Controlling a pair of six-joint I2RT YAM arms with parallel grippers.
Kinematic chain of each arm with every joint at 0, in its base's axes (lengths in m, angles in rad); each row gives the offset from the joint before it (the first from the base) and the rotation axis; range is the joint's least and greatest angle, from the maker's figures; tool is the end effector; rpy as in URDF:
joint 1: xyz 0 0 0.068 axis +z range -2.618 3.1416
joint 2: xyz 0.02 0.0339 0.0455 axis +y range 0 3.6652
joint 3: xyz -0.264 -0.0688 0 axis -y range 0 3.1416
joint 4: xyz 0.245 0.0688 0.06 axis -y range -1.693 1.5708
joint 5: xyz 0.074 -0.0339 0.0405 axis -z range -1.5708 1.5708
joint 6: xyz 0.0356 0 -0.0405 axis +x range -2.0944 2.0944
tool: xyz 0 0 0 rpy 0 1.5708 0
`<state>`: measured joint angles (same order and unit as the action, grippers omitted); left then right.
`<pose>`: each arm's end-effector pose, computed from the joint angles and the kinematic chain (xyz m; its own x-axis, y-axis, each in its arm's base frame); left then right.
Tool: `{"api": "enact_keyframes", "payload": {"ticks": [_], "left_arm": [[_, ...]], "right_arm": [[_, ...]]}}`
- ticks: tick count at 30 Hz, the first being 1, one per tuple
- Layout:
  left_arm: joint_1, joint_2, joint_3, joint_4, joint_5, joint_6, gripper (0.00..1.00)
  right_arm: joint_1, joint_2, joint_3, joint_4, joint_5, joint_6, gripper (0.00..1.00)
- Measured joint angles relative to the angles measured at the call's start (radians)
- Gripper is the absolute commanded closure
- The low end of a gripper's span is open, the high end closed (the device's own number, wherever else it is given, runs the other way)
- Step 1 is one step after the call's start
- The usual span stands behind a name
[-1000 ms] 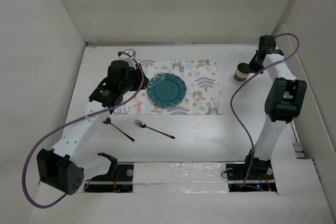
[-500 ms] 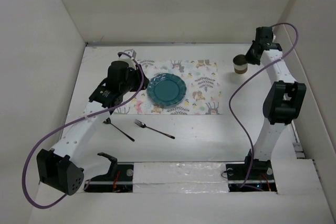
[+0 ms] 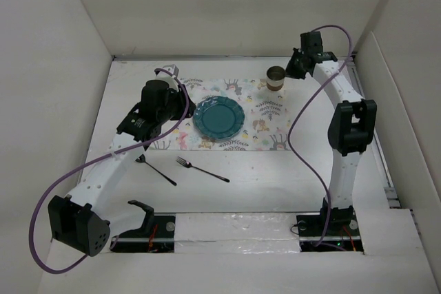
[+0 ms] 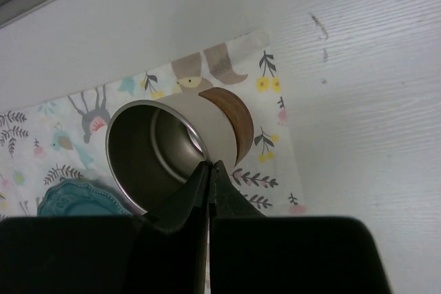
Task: Set the dinner table for one person
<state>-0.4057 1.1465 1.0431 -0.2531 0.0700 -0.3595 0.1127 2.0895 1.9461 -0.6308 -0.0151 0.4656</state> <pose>0.2414 -0.1064 0.3503 -0.4599 -0.1844 -0.8686 0.3121 0.8822 -0.3525 0.4772 0.0545 0.2905 -0.6761 0.3753 -0.6341 0.2018 0.9220 0.3304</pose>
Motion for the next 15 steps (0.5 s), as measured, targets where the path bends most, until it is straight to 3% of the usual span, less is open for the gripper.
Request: {"api": "enact_keyframes", "payload": {"ticks": [12,15], "left_arm": [[0.0,0.0,0.0,0.0,-0.003,0.0,0.68],[0.0,0.0,0.0,-0.001,-0.005,0.0,0.68]], "right_arm": [[0.013,0.113,0.001,0.025,-0.045,0.064,1.0],[0.02,0.113,-0.002,0.041,-0.042,0.07,0.76]]}}
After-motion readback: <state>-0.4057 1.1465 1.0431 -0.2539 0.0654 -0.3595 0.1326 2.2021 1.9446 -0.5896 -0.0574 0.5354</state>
